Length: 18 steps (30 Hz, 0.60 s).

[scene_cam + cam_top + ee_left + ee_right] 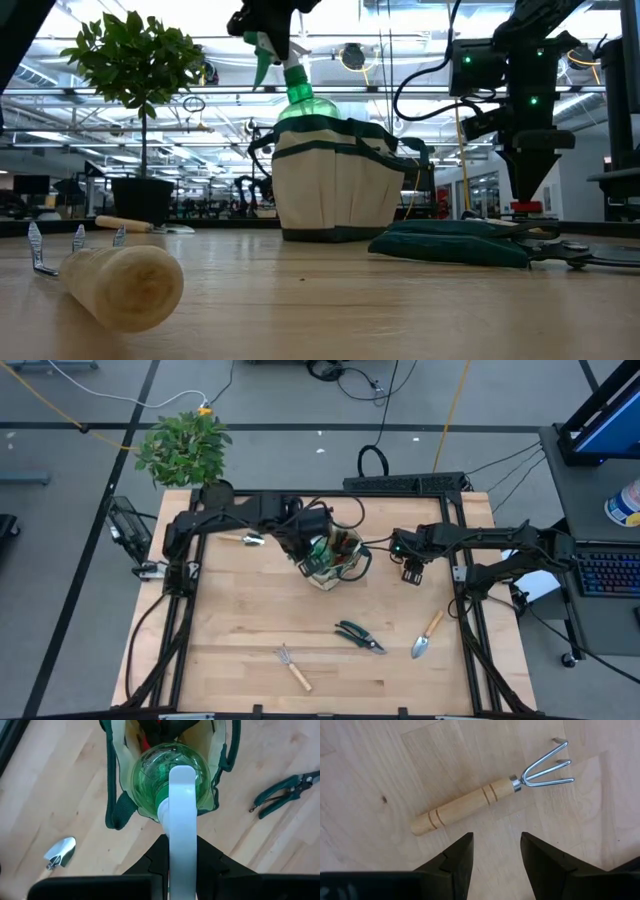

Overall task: Pick & Place Garden tools in Gardening bag
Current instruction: Put the green spray bottle into the light brown gardening bag

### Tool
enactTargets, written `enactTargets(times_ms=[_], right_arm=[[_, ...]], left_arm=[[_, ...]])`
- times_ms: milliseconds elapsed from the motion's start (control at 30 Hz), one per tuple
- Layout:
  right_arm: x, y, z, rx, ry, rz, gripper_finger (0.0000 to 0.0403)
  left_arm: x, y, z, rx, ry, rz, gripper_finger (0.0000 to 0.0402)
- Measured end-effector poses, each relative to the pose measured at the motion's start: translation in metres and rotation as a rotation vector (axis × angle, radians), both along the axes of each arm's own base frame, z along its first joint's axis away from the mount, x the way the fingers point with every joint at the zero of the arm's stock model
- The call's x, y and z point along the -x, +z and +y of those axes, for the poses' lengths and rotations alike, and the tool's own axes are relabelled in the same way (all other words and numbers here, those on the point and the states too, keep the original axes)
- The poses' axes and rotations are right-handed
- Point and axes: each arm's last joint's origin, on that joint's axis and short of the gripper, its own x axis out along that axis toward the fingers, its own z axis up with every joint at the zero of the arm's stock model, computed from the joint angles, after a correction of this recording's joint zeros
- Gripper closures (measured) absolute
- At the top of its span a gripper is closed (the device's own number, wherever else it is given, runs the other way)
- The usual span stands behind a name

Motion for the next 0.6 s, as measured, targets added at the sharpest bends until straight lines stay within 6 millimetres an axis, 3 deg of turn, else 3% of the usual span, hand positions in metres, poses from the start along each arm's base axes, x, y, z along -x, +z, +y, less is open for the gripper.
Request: enactTargets(times_ms=[600], right_arm=[[-0.001,0.0,0.0,0.001,0.0,-0.006,0.0245]], left_arm=[[-0.034,-0.046,0.023,0.059,-0.095,0.078,0.035]])
